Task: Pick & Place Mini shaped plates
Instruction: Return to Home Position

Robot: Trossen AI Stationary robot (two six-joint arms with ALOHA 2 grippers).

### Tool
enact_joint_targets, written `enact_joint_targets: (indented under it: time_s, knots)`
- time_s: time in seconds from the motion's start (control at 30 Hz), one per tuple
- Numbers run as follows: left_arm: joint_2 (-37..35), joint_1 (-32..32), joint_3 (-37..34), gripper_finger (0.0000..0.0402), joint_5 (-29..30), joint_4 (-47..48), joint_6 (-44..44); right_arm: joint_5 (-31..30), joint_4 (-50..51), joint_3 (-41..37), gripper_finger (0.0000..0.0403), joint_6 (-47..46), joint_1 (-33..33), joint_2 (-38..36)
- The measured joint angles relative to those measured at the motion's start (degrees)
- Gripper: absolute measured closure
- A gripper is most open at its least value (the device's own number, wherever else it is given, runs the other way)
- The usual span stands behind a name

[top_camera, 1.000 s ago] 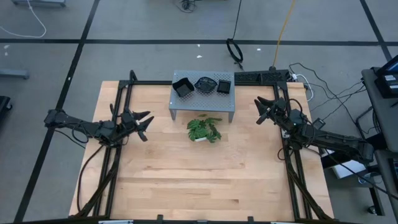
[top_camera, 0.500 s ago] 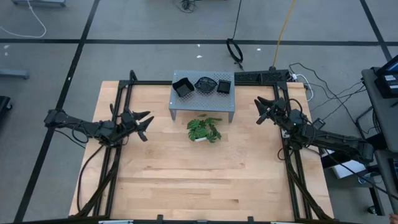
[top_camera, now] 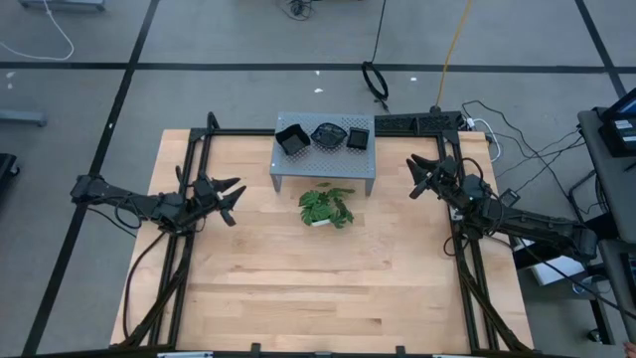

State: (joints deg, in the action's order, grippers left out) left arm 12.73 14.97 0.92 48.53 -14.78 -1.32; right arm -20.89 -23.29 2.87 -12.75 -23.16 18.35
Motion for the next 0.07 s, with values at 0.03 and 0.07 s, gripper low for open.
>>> enact_joint_targets:
  time_s: [0.03, 0.07]
  knots:
    - [0.0, 0.0, 0.0, 0.0249, 0.0, 0.0, 0.0, 0.0, 0.0, 0.0, 0.0298, 0.0, 0.0, 0.0]
    - [0.0, 0.0, 0.0, 0.0249, 0.0, 0.0, 0.0, 0.0, 0.0, 0.0, 0.0298, 0.0, 0.0, 0.0]
